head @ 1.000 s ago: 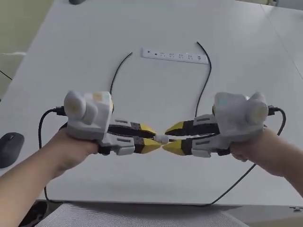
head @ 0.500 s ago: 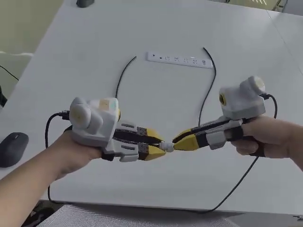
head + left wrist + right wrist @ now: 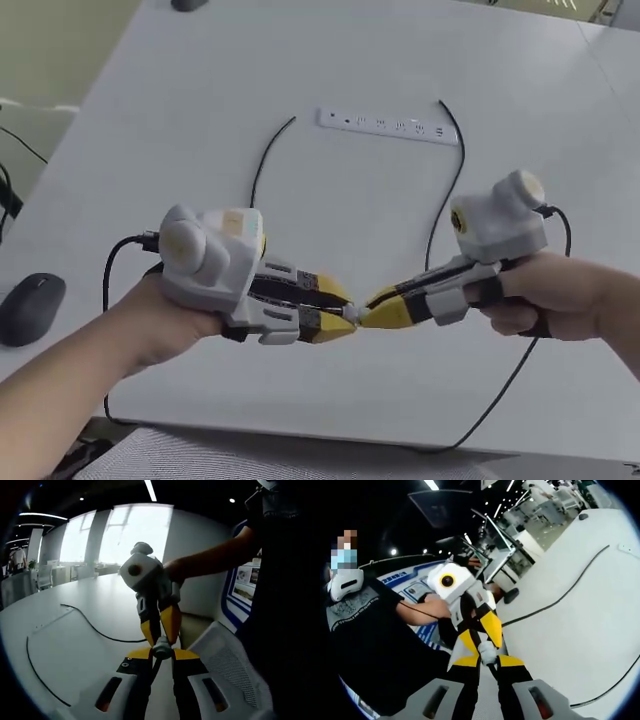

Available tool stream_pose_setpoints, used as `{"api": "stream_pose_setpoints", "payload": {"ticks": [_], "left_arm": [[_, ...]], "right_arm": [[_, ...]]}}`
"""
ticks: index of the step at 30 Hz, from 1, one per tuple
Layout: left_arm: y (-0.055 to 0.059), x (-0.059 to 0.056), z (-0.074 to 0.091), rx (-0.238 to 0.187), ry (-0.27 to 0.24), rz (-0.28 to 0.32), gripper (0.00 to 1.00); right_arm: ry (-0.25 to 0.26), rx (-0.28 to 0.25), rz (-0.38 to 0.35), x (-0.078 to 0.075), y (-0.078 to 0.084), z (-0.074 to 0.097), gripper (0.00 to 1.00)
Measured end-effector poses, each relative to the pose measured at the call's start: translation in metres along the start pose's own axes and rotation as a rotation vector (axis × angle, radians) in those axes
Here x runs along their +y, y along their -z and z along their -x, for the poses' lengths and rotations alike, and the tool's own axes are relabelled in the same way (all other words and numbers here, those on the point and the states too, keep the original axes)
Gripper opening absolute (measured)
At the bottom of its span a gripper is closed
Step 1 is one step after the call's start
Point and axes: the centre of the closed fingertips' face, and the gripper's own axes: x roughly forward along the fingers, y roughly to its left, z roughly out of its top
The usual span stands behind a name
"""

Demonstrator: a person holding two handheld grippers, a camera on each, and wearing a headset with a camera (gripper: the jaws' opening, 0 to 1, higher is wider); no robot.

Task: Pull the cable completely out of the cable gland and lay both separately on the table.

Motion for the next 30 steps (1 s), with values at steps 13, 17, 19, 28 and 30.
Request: {"api": "stream_pose_setpoints", "payload": {"ticks": [13,17,19,28,30], "left_arm": [[0.0,0.001,0.006,-0.016,-0.002,0.064,0.15],[-0.001,0.002,0.008,-0.02,-0.003,0.085,0.15],[-0.002,0.002,0.008,-0.031,-0.001,0.113,0.15],[0.007,-0.002,0.007,-0.013,0.004,0.146,0.15],[0.008,-0.004,0.009,-0.013,0.009,0.15,0.15]], "right_arm": [[0.231,0.063,0.399,0.0,-0.005,-0.003,0.07],[0.331,0.066,0.526,-0.002,-0.007,-0.001,0.07],[0.365,0.073,0.58,0.0,-0.007,-0.001,0.07],[0.607,0.202,0.845,-0.005,0.004,-0.008,0.07],[0.64,0.214,0.892,-0.005,0.004,-0.01,0.07]]}}
